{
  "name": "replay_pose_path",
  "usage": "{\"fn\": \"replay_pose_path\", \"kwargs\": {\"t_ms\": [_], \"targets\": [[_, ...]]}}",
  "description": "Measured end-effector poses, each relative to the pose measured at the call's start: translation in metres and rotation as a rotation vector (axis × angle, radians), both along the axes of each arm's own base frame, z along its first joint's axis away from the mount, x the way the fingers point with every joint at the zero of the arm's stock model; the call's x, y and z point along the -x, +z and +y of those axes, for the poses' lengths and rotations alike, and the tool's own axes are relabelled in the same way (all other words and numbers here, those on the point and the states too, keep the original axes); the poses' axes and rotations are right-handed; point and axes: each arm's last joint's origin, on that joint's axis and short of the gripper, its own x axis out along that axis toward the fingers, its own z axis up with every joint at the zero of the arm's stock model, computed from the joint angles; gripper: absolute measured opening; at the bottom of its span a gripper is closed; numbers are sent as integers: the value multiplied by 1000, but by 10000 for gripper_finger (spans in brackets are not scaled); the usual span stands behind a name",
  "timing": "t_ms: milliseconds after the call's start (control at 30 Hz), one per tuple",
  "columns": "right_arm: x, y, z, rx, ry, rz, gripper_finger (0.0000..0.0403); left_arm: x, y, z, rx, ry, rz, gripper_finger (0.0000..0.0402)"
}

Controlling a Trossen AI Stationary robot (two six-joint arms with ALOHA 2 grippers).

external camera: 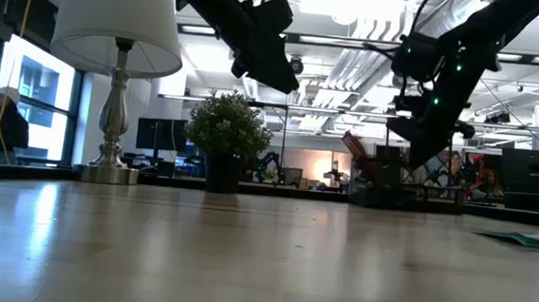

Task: Pick and place office supplies into organizer
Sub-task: Adjust the black desk organizer

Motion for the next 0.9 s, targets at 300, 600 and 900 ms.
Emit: {"fn": "replay_pose_path", "kwargs": {"t_ms": [300, 600, 900], "targets": [[-8, -15, 1, -61, 15, 31, 0, 1, -1, 0, 2, 2, 8, 145], [-11, -58, -21, -46, -90, 233, 0, 2, -3, -1, 9, 2, 31, 145], [-15, -78, -44, -57, -49, 192, 0, 2, -3, 0, 1, -5, 35, 145]]}}
